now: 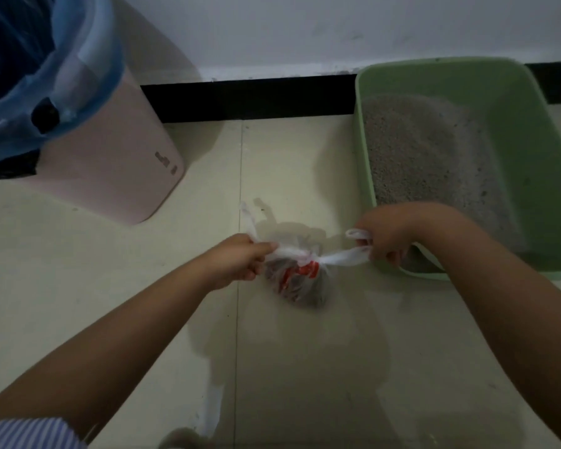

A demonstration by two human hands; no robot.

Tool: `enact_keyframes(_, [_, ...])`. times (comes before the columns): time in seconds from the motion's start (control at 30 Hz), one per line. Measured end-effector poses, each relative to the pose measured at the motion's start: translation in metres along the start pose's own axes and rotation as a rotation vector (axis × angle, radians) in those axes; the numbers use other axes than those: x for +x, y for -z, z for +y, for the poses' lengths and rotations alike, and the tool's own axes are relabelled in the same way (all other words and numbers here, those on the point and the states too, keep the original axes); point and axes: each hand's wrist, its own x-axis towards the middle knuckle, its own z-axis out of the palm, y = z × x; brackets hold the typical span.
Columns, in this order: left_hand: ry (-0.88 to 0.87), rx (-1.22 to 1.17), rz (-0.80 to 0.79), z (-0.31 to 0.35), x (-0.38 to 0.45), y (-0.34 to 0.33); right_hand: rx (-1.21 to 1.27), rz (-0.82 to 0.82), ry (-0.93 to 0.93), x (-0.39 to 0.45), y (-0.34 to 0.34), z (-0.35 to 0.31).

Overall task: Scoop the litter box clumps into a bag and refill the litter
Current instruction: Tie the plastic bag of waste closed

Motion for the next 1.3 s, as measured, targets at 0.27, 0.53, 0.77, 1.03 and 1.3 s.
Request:
enact_keyframes(0.27, [-0.274, -0.053, 0.197, 0.018, 0.008, -0.009, 0.349, 0.25, 0.122, -0.003, 0.009, 0.008])
enact_keyframes(0.53, [-0.497, 0.128, 0.207, 0.036, 0.003, -0.038, 0.942, 0.342, 0.129, -0.015, 0.012, 0.03])
enact_keyframes(0.77, [-0.467, 0.089, 0.004, 0.056, 0.01, -0.057, 0.992, 0.411, 0.111, -0.017, 0.011, 0.042])
enact_keyframes(1.03, [-0.285, 0.936, -0.103, 0.058, 0.026, -0.05, 1.06, 0.452, 0.194, -0.007, 0.007, 0.046])
enact_keyframes(1.3, [-0.331, 0.822, 0.195, 0.054, 0.025, -0.057, 1.458, 0.358, 0.346, 0.008, 0.011, 0.023])
